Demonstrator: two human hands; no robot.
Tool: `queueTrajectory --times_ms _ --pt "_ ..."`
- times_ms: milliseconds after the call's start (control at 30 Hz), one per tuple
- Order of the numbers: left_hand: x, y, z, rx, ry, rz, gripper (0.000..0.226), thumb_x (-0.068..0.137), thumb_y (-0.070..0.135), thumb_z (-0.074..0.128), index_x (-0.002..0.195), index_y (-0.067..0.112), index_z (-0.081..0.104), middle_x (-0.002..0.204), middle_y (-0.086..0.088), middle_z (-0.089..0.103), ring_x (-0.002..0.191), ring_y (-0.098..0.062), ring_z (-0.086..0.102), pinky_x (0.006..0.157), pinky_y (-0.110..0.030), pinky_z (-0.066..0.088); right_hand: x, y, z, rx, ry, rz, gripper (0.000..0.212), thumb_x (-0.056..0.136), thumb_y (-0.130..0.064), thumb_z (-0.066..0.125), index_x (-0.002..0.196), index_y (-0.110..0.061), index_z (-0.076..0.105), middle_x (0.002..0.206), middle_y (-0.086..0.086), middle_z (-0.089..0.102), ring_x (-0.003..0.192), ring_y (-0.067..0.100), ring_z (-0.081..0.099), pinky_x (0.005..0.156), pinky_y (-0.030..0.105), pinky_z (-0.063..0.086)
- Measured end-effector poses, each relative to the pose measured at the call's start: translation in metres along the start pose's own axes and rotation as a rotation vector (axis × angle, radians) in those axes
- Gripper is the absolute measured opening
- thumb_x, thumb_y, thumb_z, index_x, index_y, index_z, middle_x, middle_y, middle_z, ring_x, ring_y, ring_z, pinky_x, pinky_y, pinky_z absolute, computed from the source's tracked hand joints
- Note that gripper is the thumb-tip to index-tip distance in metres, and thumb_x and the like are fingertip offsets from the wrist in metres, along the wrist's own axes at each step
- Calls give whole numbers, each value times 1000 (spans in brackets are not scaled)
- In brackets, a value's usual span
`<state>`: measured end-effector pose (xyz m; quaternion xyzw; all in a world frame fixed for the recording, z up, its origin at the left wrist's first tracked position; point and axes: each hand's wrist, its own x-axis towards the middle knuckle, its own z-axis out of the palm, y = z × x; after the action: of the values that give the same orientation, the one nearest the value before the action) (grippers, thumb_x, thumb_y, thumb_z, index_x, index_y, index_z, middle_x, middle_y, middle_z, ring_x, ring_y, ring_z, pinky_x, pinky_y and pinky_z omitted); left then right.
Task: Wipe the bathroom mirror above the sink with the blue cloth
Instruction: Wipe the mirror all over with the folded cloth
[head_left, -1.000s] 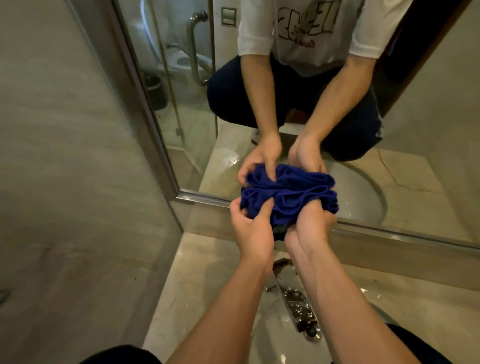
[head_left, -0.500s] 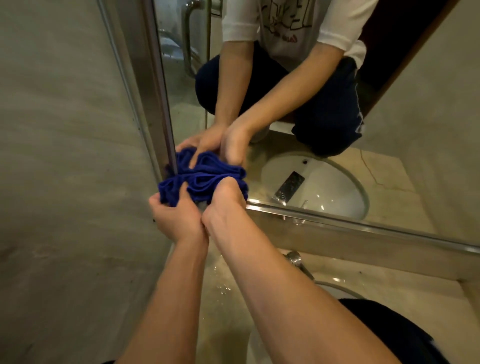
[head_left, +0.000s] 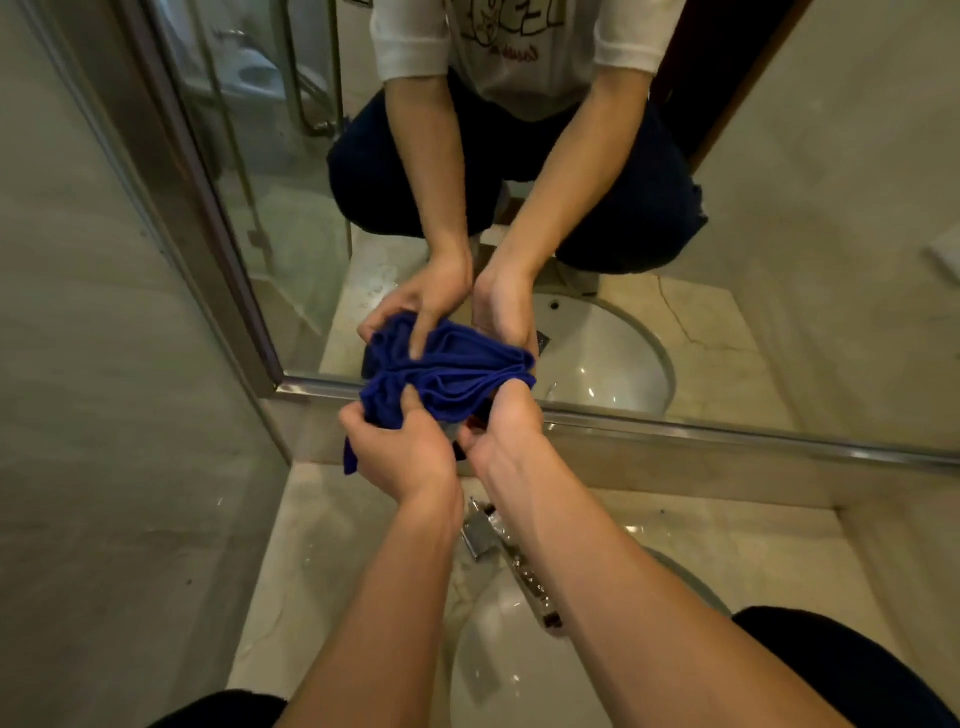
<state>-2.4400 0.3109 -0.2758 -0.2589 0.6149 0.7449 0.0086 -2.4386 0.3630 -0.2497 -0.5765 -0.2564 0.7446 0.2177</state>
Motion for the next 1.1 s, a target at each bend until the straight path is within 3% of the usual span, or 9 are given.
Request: queueTrajectory --times_ms 100,233,333,433,600,733,800,1000,1100 --pt "-22 -12 11 36 -57 3 22 88 11 69 96 19 50 94 0 66 81 -11 63 66 -8 46 19 -14 -19 13 37 -51 31 89 -9 47 118 -12 58 108 14 69 78 28 66 72 40 57" --pt "-47 -23 26 69 -83 -12 24 88 13 68 96 23 48 91 4 65 81 -9 64 71 -17 47 40 -23 -38 46 83 -132 44 75 -17 50 118 -10 58 108 14 70 89 34 70 77 54 59" --pt "-67 -35 40 69 -127 -46 24 88 12 69 98 20 48 94 -1 66 82 -13 65 72 -17 49 56 -40 -58 64 116 -179 47 70 -19 50 116 -11 62 108 13 71 87 33 71 76 53 59" --pt "-88 -48 50 104 -173 -49 24 88 10 68 98 18 47 95 -3 67 82 -15 64 65 -6 45 72 -58 -82 43 152 -210 43 75 -17 51 115 -9 63 107 14 71 88 33 71 75 54 59" --pt "-116 -61 68 114 -198 -66 24 89 11 68 100 17 47 98 -4 64 83 -16 61 68 -13 45 85 -80 -108 34 195 -249 45 71 -17 52 114 -8 63 107 14 71 87 33 71 72 52 60" --pt "-145 -81 82 142 -295 -102 23 90 15 67 103 19 48 87 9 63 70 -3 60 56 -4 38 102 -106 -139 40 202 -272 44 72 -17 52 114 -8 63 106 15 71 86 33 71 73 51 60" --pt "-159 -90 90 142 -330 -119 24 90 18 67 103 21 48 88 10 62 70 1 58 60 -10 39 109 -116 -154 47 206 -303 37 79 -13 52 114 -8 63 105 14 71 88 32 71 76 50 60" --pt "-211 -122 117 130 -656 -252 22 88 12 69 101 23 54 103 -5 70 95 -21 68 90 -40 56 145 -172 -230 60 263 -389 31 87 -10 52 115 -5 63 107 15 70 86 30 71 70 44 61" --pt "-237 -135 135 71 -826 -379 24 90 3 66 109 12 54 107 -12 68 91 -20 67 94 -41 54 153 -200 -269 100 235 -410 30 88 -10 59 116 -3 62 108 17 71 89 31 71 76 48 60"
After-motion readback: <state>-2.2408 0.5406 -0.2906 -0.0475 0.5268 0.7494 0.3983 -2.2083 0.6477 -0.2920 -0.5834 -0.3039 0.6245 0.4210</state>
